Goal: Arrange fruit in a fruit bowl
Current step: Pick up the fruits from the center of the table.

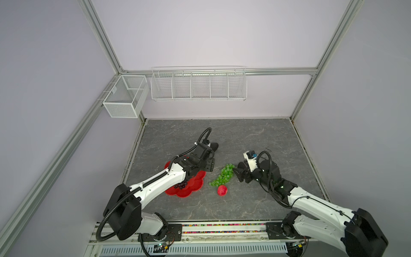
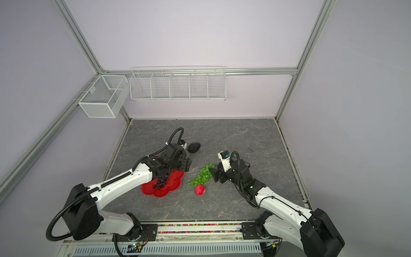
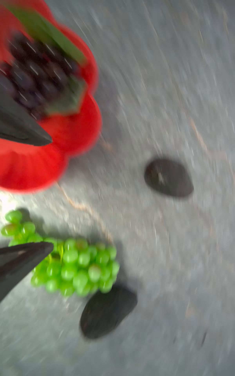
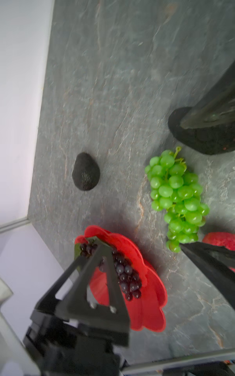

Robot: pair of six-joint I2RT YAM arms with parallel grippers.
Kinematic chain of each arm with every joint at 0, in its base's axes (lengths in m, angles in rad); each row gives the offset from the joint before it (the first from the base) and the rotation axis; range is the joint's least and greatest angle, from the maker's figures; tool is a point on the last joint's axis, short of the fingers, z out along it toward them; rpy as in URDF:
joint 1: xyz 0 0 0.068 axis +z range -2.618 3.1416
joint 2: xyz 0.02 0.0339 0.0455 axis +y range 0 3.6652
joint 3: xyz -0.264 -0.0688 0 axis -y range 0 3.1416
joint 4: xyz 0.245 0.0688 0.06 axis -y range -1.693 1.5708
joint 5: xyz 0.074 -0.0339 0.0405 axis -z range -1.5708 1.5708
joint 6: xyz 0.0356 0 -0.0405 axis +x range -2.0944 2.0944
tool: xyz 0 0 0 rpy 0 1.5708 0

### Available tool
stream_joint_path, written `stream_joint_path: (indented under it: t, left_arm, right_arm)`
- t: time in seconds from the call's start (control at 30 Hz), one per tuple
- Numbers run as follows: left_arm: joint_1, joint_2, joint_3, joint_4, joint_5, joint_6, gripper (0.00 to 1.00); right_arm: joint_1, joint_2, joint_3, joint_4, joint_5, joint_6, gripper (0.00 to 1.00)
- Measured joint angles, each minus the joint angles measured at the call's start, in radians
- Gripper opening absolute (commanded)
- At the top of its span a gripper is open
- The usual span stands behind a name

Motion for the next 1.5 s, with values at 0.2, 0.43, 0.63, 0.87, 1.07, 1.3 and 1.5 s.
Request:
stream_joint_path:
  t: [0.2, 0.43, 0.63, 0.87, 1.07, 1.3, 1.5]
  left_arm:
    - [-0.071, 0.227, 0.05, 0.057, 0.164, 0.108, 0.78]
    - [-0.137, 0.327, 0.157, 0.052, 0.189, 0.146, 0.91]
    - [-0.143, 0.426, 0.211, 0.044, 0.091, 0.117, 0.92]
    - [-0.145, 0.505, 0.26, 0.007, 0.029, 0.094, 0.84]
    - [-0.148, 0.527, 0.279, 0.013, -0.006, 0.083, 0.59]
    - [-0.15, 0.469, 0.21, 0.08, -0.096, 0.063, 0.44]
    - [-0.15, 0.337, 0.123, 0.194, -0.169, 0.077, 0.39]
  right_arm:
    - [-0.157, -0.062, -0.043, -0.035, 0.008, 0.108, 0.89]
    - [-0.196, -0.115, -0.073, -0.047, 0.002, 0.167, 0.89]
    - [-0.196, -0.112, -0.073, -0.047, -0.011, 0.179, 0.89]
    - [-0.196, -0.104, -0.073, -0.046, -0.027, 0.179, 0.89]
    - [-0.196, -0.104, -0.073, -0.04, -0.03, 0.179, 0.89]
    - [-0.196, -0.105, -0.074, -0.036, -0.031, 0.179, 0.89]
    - [-0.196, -0.108, -0.076, -0.026, -0.037, 0.178, 0.89]
